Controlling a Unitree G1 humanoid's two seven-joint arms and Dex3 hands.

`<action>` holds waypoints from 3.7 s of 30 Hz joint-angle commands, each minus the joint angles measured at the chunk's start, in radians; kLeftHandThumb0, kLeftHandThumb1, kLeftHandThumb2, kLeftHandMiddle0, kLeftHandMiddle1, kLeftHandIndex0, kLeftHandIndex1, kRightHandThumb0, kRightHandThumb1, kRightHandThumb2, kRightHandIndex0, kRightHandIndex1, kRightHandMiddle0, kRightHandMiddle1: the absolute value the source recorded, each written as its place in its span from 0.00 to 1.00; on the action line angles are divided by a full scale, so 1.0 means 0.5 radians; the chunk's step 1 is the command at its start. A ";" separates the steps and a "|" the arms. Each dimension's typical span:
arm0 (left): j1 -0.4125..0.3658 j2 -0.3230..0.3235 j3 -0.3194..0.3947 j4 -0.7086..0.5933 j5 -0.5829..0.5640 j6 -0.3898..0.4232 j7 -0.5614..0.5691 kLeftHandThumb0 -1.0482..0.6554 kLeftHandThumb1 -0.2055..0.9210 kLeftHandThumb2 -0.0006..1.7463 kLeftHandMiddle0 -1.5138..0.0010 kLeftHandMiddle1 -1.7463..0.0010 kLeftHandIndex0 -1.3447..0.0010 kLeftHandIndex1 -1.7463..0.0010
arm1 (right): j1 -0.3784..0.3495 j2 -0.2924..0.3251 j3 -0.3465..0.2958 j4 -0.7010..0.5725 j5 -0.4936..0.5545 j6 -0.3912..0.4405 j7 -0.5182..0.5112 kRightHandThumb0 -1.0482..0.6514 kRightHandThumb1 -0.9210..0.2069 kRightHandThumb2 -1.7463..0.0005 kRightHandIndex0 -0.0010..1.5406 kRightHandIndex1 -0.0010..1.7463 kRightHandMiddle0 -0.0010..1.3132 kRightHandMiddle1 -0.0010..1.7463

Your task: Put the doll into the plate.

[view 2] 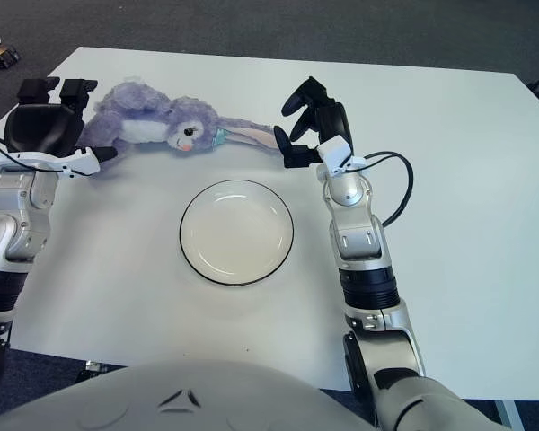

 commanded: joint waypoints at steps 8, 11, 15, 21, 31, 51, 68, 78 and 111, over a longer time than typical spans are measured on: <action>0.030 -0.044 -0.012 -0.110 -0.081 0.095 -0.165 0.05 0.90 0.25 1.00 0.69 1.00 0.65 | -0.222 -0.007 0.054 0.174 -0.123 -0.061 -0.015 0.61 0.51 0.26 0.40 0.98 0.26 1.00; 0.036 -0.055 -0.016 -0.139 -0.088 0.135 -0.208 0.06 0.89 0.24 1.00 0.69 1.00 0.64 | -0.273 0.007 0.075 0.213 -0.154 -0.072 -0.036 0.61 0.51 0.26 0.40 0.98 0.26 1.00; 0.035 -0.066 -0.025 -0.152 -0.080 0.173 -0.248 0.06 0.87 0.25 1.00 0.69 1.00 0.64 | -0.308 0.017 0.091 0.250 -0.177 -0.108 -0.052 0.61 0.50 0.26 0.40 0.98 0.26 1.00; 0.032 -0.067 -0.047 -0.145 -0.077 0.195 -0.276 0.07 0.86 0.25 1.00 0.66 1.00 0.66 | -0.339 0.020 0.117 0.286 -0.191 -0.175 -0.051 0.61 0.49 0.27 0.39 0.99 0.25 1.00; -0.011 -0.092 -0.125 -0.052 -0.019 0.242 -0.234 0.08 0.83 0.28 1.00 0.65 1.00 0.68 | -0.340 0.025 0.155 0.260 -0.203 -0.151 -0.032 0.61 0.51 0.25 0.40 1.00 0.26 1.00; -0.146 -0.151 -0.274 0.270 0.181 0.394 -0.012 0.10 0.80 0.34 1.00 0.67 1.00 0.69 | -0.343 0.028 0.161 0.266 -0.245 -0.190 -0.061 0.61 0.49 0.27 0.39 0.99 0.26 1.00; -0.410 -0.216 -0.406 0.878 0.194 0.454 0.400 0.16 0.70 0.40 1.00 0.52 1.00 0.62 | -0.319 0.040 0.157 0.224 -0.230 -0.172 -0.039 0.61 0.48 0.30 0.39 0.94 0.26 1.00; -0.587 -0.248 -0.436 1.311 0.077 0.308 0.785 0.28 0.49 0.57 0.92 0.02 1.00 0.28 | -0.300 0.057 0.144 0.198 -0.185 -0.163 0.006 0.61 0.48 0.29 0.39 0.96 0.25 1.00; -0.922 -0.401 -0.670 2.165 -0.265 -0.132 1.626 0.61 0.12 0.96 0.36 0.15 0.46 0.00 | -0.486 0.068 0.273 0.656 -0.362 -0.366 -0.080 0.61 0.54 0.24 0.41 1.00 0.29 0.99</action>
